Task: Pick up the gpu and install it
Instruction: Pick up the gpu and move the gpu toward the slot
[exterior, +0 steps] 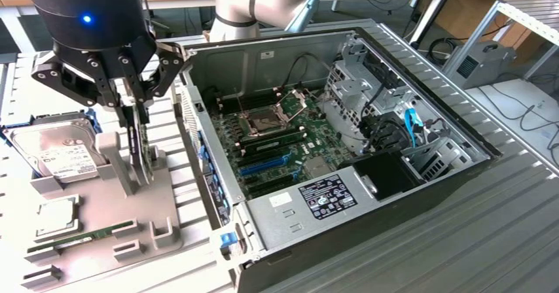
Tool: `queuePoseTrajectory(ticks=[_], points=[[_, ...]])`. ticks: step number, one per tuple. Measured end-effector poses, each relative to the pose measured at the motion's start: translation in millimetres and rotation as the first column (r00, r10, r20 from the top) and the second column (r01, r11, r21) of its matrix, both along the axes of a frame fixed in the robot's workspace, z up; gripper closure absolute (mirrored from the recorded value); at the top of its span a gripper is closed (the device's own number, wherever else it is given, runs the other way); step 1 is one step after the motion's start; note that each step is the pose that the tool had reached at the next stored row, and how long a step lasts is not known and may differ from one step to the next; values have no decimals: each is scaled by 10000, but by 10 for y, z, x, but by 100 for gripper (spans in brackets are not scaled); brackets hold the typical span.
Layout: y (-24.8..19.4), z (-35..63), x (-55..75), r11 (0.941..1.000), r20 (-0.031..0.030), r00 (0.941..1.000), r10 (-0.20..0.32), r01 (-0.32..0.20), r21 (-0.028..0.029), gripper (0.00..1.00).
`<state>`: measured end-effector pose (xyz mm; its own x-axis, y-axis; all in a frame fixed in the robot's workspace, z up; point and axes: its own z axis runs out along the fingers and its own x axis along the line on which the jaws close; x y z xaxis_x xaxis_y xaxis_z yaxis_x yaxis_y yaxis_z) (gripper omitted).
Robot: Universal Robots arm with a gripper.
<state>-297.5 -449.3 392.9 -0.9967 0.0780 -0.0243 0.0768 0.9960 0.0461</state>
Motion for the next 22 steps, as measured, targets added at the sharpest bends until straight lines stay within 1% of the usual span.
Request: queuePoseTrajectory(ticks=[10,22], points=[[0,34,0,10000,0,10000,0,0,0,73],[0,110,0,10000,0,10000,0,0,0,73]])
